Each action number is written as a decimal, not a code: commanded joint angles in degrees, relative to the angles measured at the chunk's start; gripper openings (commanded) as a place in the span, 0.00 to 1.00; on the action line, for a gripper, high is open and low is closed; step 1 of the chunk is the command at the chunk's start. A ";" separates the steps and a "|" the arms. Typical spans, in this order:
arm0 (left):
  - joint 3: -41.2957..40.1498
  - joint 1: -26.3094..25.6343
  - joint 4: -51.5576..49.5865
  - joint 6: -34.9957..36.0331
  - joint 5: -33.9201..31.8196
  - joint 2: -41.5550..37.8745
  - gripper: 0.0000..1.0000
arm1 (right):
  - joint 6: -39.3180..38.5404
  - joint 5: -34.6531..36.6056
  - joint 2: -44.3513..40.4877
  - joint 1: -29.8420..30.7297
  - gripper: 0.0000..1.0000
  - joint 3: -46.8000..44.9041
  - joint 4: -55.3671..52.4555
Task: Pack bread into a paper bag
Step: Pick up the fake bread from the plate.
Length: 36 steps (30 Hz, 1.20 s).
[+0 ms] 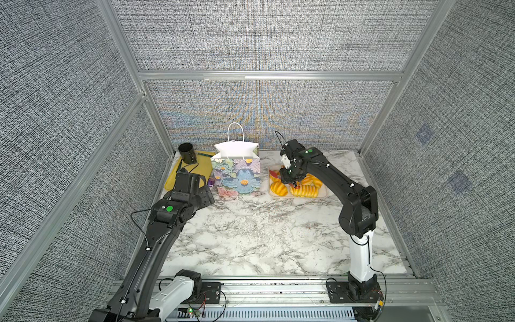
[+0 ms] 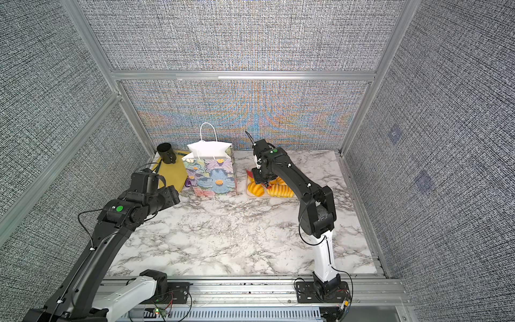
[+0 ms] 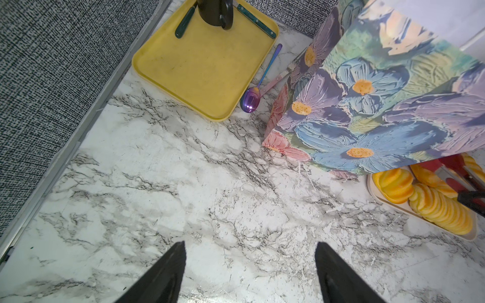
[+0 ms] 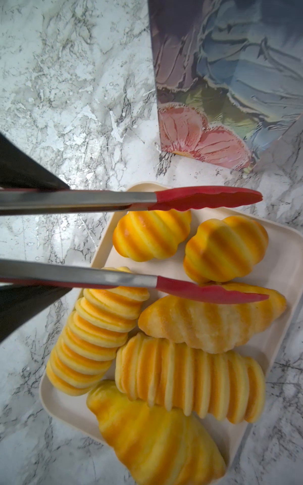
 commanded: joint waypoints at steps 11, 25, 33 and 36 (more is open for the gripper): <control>0.22 0.01 0.41 -0.18 -0.05 0.31 0.81 | -0.76 -0.77 0.89 -0.02 0.52 -0.64 1.41; 0.66 0.01 0.28 0.37 -0.33 0.32 0.81 | -1.51 -2.26 4.51 -1.18 0.46 2.26 1.76; 0.49 0.02 0.12 0.10 -0.58 0.06 0.81 | -1.64 -3.01 3.69 -1.56 0.31 0.17 2.06; 0.65 0.02 0.12 0.19 -0.55 0.06 0.81 | -1.54 -2.91 2.60 -1.62 0.28 -0.80 2.30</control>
